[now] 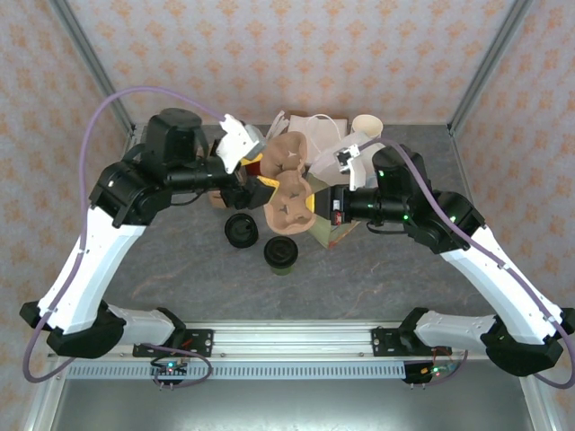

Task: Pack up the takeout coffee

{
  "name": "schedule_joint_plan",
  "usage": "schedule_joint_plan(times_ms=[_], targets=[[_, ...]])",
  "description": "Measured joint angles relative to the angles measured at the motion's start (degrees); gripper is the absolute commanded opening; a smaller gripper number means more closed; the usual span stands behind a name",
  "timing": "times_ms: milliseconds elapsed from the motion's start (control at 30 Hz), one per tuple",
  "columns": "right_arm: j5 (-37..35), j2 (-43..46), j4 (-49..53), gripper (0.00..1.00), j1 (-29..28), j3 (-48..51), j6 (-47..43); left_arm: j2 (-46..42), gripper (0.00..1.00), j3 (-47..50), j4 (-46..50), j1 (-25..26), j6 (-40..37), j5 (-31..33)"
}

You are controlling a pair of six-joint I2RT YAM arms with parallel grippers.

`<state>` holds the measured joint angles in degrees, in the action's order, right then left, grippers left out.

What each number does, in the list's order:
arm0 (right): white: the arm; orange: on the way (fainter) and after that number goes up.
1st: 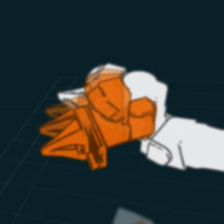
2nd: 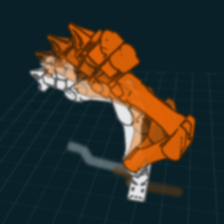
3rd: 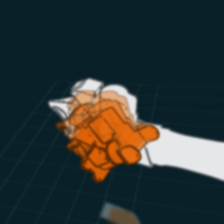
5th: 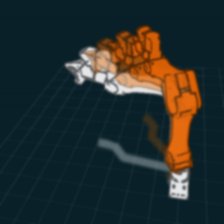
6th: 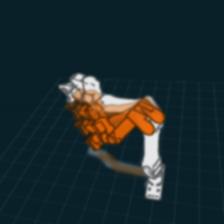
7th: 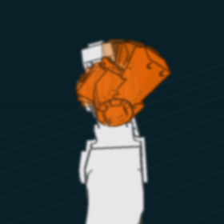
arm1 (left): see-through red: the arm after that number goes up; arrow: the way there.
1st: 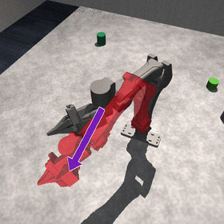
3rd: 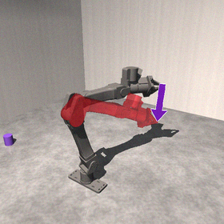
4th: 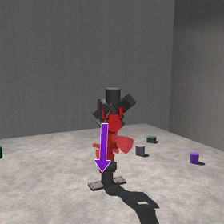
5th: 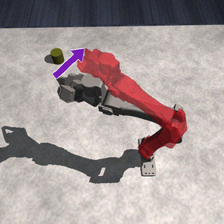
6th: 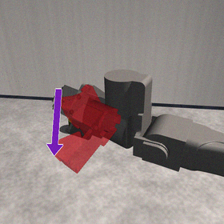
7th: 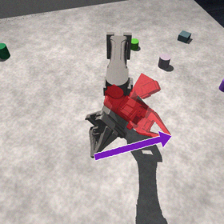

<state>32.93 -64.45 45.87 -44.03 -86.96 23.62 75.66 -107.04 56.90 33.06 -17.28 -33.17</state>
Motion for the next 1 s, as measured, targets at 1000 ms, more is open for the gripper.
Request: schedule_joint_plan(times_ms=[1000], targets=[[4.6,-0.1,0.9,0.0,0.0,0.6,-0.3,4.8,0.5,2.6,3.8,3.0,-11.0,-0.9]])
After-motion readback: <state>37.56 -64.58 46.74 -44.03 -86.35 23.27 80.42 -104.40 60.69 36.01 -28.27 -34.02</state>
